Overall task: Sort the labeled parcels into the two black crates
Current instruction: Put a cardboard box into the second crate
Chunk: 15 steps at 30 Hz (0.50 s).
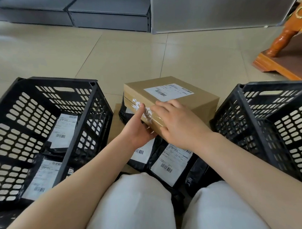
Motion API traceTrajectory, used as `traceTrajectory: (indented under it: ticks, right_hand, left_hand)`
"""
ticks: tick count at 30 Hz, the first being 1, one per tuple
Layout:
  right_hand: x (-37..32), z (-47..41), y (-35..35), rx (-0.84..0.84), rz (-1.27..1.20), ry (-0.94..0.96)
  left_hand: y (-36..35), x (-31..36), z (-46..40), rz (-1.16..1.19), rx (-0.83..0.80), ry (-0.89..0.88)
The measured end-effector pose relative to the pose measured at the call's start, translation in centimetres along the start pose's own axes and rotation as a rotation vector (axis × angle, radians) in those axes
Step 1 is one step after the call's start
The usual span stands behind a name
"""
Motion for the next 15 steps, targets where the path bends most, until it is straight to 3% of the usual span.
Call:
traceTrajectory:
  ticks: [6, 10, 12, 15]
  right_hand:
    - [0.6, 0.3, 0.5, -0.111, -0.317, -0.034]
    - [2.3, -0.2, 0.5, -0.033, -0.421, -0.125]
    - [4.3, -0.6, 0.5, 0.087, -0.415, -0.277]
    - [8.5, -0.3, 0.3, 0.266, -0.498, -0.676]
  left_hand:
    - [0.9, 0.4, -0.3, -0.051, -0.069, -0.109]
    - [1.5, 0.5, -0.2, -0.051, -0.080, -0.155]
    - [2.1, 0.7, -0.2, -0.041, -0.077, -0.165]
    - [2.9, 0.9, 0.0, -0.017, -0.087, -0.207]
Point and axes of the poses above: each hand's wrist, its own z-axis away from the middle knuckle, its own y-axis out of the back of the hand, x = y × z, the point moved 4 cm from there along -z, towards the middle knuckle, and after that the axes turned 13 degrees about -y, right-handed, at the moved point
